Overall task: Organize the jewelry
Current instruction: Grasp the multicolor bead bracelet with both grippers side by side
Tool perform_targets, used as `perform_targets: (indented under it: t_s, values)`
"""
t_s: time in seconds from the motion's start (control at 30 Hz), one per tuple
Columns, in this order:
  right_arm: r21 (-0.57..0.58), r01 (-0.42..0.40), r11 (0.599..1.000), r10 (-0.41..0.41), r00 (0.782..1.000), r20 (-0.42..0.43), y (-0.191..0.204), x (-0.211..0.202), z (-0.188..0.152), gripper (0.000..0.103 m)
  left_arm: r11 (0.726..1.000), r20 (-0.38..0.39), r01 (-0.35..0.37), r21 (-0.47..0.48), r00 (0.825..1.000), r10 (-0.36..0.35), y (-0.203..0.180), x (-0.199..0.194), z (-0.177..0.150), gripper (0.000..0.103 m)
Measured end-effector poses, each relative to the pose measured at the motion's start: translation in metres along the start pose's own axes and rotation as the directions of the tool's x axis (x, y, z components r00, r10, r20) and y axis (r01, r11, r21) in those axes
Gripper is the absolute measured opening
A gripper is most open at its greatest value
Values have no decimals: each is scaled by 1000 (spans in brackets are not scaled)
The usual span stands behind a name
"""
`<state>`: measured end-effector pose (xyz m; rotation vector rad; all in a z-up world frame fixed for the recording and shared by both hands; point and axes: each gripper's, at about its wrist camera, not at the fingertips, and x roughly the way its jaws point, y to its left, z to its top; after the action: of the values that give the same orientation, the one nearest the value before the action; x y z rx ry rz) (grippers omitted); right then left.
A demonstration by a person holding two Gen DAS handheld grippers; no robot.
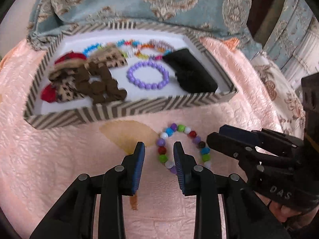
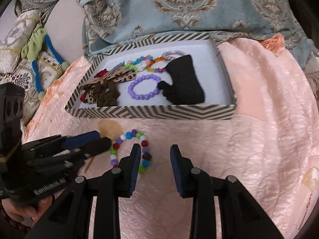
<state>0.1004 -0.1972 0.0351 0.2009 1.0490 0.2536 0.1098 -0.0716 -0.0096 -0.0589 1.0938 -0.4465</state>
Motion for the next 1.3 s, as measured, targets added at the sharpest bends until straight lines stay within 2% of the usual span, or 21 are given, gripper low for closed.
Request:
perform_targets:
  t_s: [0.13, 0.27, 0.33, 0.4, 0.53, 0.73, 0.9, 1.3]
  values:
    - [-19, -16, 1000, 15, 998, -69, 5, 17, -1, 31, 998, -17, -42, 44, 999, 43, -7, 5, -2, 12]
    - [-68, 21, 997, -27, 995, -94, 10, 25, -5, 25, 992, -23, -76, 100, 997, 79, -10, 6, -5, 12]
    - [-93, 42, 995, -51, 994, -100, 10, 26, -6, 16, 983, -24, -111, 149, 993, 116, -14, 7, -7, 12]
    - [-105, 49, 993, -60, 993, -102, 9, 27, -7, 12, 975, -21, -138, 172, 989, 144, -15, 7, -9, 9]
    - [-187, 90, 978, -109, 989, -95, 19, 31, -9, 11, 975, -19, -150, 163, 988, 155, -12, 7, -9, 0]
    - [-178, 69, 982, -74, 997, -24, 23, 15, -6, 8, 986, 23, -128, 110, 992, 126, -5, -10, -6, 0]
    - [-201, 53, 978, -38, 996, 80, 34, -13, -2, 8, 995, 123, -71, 66, 990, 62, 2, -42, 2, 0]
    - [-187, 27, 982, 0, 990, 143, 39, -26, 0, 8, 997, 153, -66, 51, 987, 58, 4, -48, 6, 0]
